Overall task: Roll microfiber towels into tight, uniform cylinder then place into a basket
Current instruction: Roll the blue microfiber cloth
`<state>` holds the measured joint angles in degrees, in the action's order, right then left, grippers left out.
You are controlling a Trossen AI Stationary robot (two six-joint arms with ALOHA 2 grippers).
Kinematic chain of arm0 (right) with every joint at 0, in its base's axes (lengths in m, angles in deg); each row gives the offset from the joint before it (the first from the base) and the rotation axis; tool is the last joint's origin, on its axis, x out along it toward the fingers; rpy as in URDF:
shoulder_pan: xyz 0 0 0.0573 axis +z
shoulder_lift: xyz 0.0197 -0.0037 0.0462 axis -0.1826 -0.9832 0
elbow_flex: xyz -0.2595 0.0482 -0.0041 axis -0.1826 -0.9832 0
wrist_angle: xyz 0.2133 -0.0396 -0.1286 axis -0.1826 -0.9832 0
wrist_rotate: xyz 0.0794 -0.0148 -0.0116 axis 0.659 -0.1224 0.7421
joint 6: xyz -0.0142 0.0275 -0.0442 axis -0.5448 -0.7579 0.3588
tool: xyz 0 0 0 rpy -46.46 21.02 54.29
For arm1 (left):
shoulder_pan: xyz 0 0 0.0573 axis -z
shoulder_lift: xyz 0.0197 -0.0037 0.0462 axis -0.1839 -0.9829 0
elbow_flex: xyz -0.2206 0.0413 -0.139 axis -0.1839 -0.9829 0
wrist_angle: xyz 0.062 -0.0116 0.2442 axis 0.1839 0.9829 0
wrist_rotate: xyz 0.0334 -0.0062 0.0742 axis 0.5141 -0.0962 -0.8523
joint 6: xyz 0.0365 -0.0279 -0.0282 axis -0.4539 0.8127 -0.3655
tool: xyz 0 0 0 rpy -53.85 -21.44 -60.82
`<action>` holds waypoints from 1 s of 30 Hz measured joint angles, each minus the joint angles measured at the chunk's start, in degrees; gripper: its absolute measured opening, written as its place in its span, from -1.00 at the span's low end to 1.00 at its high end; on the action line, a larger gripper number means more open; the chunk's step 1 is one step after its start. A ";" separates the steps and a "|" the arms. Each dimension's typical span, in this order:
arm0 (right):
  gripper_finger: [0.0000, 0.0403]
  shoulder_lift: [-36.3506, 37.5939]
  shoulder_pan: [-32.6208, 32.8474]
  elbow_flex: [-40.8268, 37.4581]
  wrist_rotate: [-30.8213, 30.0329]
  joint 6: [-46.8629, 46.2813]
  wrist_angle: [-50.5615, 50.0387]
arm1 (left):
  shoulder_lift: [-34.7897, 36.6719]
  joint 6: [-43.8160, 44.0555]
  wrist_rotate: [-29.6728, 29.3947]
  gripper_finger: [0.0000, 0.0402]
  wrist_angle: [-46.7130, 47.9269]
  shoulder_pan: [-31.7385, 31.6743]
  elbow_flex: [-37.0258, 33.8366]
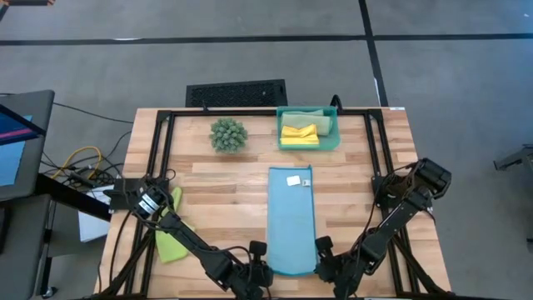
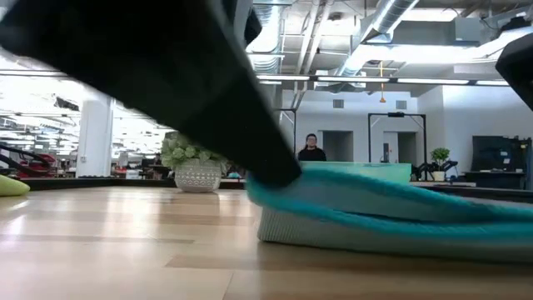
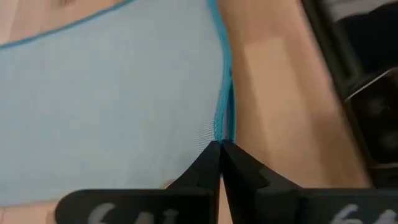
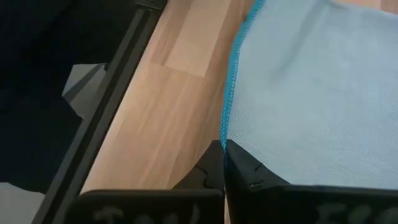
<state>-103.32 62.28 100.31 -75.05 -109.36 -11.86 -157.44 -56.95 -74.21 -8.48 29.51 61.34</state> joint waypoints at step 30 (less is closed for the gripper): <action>-0.92 0.22 -3.25 -1.16 -0.45 -14.86 -7.59 | 0.11 9.78 -9.04 -1.00 9.31 -3.59 -1.16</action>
<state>-103.10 59.03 99.15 -75.51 -124.23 -19.45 -157.33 -47.17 -83.25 0.84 25.92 60.18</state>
